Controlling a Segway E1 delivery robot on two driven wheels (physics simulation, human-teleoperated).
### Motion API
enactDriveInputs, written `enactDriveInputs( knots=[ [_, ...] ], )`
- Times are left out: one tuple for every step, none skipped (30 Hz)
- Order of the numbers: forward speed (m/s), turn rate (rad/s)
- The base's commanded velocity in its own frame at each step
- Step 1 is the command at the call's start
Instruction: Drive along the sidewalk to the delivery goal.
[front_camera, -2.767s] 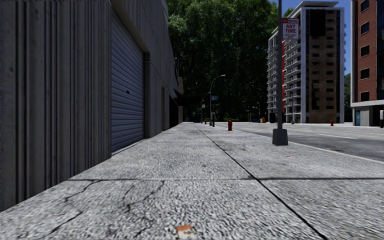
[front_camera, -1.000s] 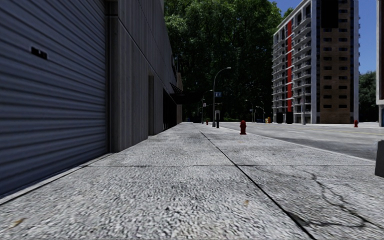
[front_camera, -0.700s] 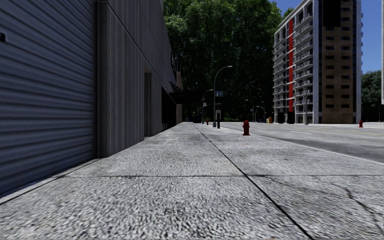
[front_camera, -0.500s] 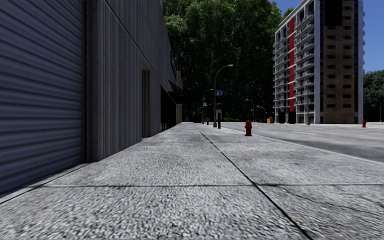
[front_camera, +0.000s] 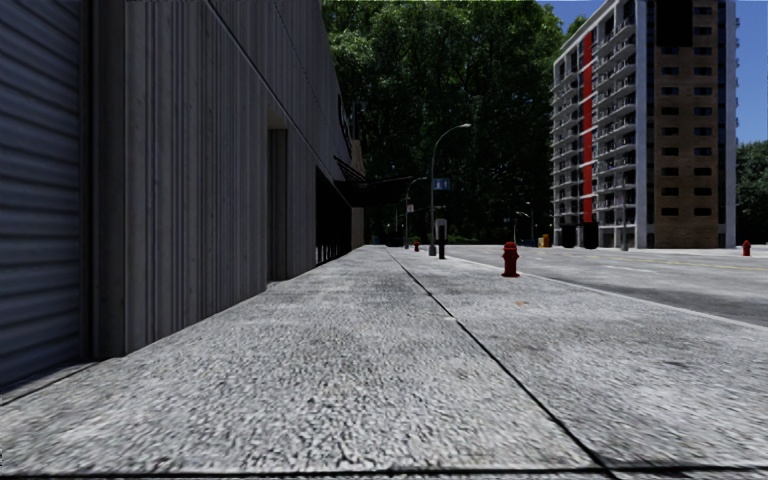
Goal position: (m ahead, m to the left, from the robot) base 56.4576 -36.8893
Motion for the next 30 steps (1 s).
enactDriveInputs(
  knots=[
    [2.00,0.00],
    [2.00,0.00],
    [2.00,0.00],
    [2.00,0.00],
    [2.00,0.00],
    [2.00,0.00],
    [2.00,0.00],
    [2.00,0.00],
    [2.00,0.00],
    [2.00,0.00],
    [2.00,0.00],
    [2.00,0.00],
    [2.00,0.00],
    [2.00,0.00],
    [2.00,0.00],
    [2.00,0.00],
    [2.00,0.00],
    [2.00,0.00],
    [2.00,0.00],
    [2.00,0.00],
    [2.00,0.00],
    [2.00,0.00],
    [2.00,0.00],
    [2.00,0.00],
    [2.00,0.00],
    [2.00,0.00],
    [2.00,0.00],
    [2.00,0.00],
    [2.00,0.00],
    [2.00,0.00]
  ],
)
